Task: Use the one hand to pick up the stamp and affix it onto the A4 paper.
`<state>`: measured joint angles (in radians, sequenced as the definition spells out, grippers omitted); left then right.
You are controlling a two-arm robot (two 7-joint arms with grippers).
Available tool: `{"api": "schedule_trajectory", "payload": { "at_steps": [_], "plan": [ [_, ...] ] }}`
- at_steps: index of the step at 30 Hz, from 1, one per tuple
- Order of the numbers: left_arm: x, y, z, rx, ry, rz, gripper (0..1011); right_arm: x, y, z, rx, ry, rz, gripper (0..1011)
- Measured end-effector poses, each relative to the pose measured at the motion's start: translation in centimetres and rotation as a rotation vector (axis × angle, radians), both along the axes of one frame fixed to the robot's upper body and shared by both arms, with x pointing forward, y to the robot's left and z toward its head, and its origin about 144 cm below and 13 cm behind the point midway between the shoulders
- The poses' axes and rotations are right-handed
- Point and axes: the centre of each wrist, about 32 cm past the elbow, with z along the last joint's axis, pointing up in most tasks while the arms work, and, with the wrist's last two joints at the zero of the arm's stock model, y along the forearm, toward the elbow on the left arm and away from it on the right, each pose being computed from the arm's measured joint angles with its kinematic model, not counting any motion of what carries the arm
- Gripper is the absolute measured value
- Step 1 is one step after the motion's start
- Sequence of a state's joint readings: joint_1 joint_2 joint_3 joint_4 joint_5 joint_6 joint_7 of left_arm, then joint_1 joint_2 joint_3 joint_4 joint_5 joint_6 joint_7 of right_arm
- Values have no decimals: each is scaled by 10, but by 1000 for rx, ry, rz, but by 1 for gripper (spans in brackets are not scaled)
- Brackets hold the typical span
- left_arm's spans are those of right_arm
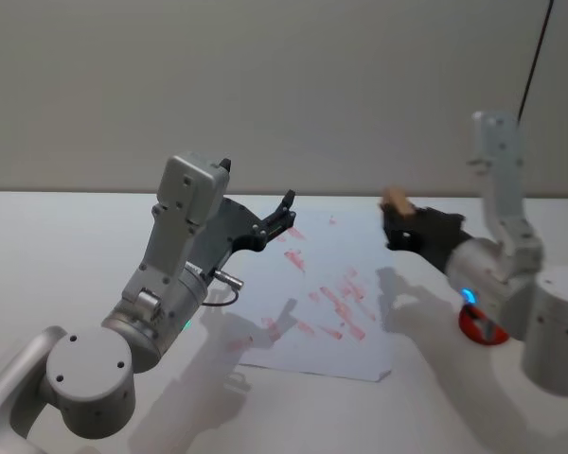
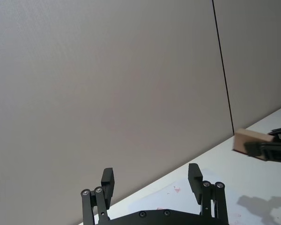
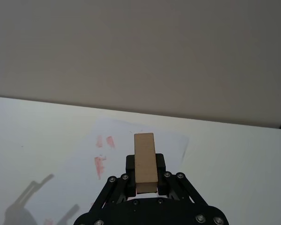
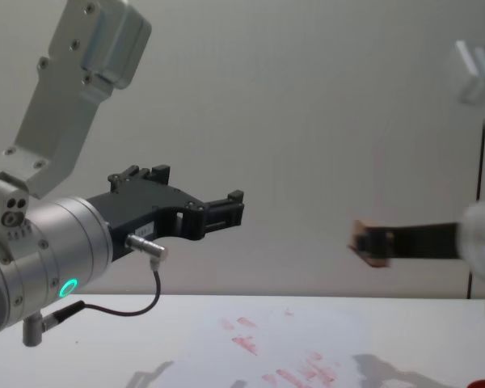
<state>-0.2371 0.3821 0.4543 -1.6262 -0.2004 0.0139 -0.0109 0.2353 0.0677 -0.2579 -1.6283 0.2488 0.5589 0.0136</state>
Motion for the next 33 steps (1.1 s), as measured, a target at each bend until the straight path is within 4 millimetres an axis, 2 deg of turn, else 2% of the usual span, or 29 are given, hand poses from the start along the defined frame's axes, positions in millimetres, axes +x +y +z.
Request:
{"api": "schedule_trajectory", "payload": {
  "at_steps": [7, 13, 22, 33],
  "plan": [
    [0, 0, 0, 0, 0, 0, 1003, -24, -31, -5, -20, 38, -57, 221],
    [0, 0, 0, 0, 0, 0, 1003, -41, -48, -11, -46, 68, -80, 221],
    [0, 0, 0, 0, 0, 0, 1003, -54, -62, -17, -82, 97, -99, 220],
    [0, 0, 0, 0, 0, 0, 1003, -57, -70, -25, -127, 119, -116, 221]
  ]
}}
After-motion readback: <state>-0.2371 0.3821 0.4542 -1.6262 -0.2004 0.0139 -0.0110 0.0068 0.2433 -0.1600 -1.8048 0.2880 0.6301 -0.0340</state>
